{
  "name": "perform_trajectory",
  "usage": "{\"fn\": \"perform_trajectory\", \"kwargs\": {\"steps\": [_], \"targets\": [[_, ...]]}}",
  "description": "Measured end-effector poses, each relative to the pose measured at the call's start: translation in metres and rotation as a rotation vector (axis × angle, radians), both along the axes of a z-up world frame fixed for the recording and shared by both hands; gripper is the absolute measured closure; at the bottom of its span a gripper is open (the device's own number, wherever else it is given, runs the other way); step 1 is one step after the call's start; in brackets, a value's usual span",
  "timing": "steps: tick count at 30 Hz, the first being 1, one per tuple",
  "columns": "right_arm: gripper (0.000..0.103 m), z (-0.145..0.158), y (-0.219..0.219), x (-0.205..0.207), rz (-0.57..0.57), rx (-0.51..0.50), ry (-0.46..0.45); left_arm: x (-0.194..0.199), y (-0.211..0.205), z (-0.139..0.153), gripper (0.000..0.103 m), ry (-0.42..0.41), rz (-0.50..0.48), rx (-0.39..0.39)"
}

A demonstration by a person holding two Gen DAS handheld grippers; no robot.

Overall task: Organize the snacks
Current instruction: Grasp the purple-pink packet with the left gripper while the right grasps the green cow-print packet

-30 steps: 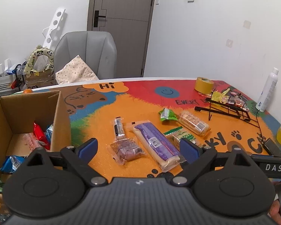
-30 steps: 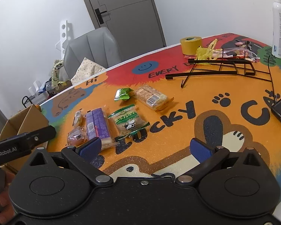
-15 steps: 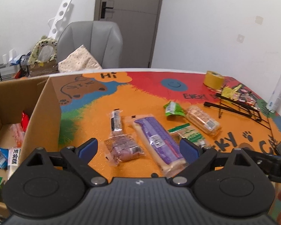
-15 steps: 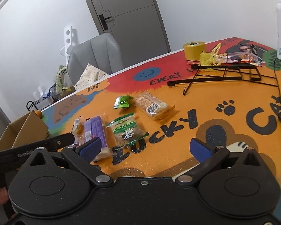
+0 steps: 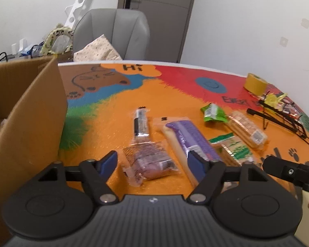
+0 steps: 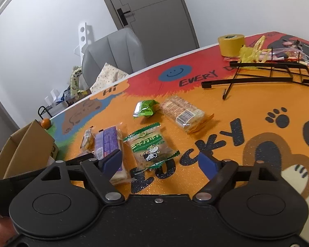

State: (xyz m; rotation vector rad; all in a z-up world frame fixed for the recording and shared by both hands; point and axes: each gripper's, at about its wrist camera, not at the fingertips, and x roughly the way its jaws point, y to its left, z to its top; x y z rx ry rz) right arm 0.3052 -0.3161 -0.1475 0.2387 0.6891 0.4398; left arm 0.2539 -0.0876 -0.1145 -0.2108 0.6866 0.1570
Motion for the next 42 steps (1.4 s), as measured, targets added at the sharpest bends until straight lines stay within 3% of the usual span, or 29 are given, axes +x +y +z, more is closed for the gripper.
{"fn": "perform_trajectory", "kwargs": {"steps": [6, 12, 15, 24, 28, 30, 33, 42], "targets": [[0.036, -0.007, 0.013, 0.013, 0.027, -0.02, 0.023, 0.002, 0.001, -0.01, 0.04, -0.013, 0.0, 0.019], [0.036, -0.009, 0.027, 0.025, 0.033, -0.054, 0.021, 0.002, 0.004, -0.01, 0.058, -0.029, -0.027, 0.016], [0.036, -0.008, 0.034, 0.029, 0.045, -0.075, 0.014, 0.001, 0.005, -0.01, 0.061, -0.032, -0.037, 0.003], [0.032, 0.002, 0.043, 0.037, 0.072, -0.12, -0.04, -0.005, 0.008, -0.006, 0.064, -0.027, -0.049, -0.032], [0.032, -0.009, 0.05, 0.05, 0.086, -0.144, 0.004, -0.006, 0.009, -0.006, 0.064, -0.034, -0.03, -0.03], [0.038, -0.011, 0.049, 0.047, 0.083, -0.148, -0.009, -0.006, 0.012, -0.007, 0.064, -0.034, -0.013, -0.029], [0.059, -0.01, 0.05, 0.038, 0.093, -0.174, -0.012, -0.007, 0.014, -0.007, 0.064, -0.031, -0.007, -0.034], [0.06, -0.008, 0.029, 0.009, 0.037, -0.092, 0.027, -0.016, 0.01, 0.002, 0.064, -0.046, -0.032, -0.033]]}}
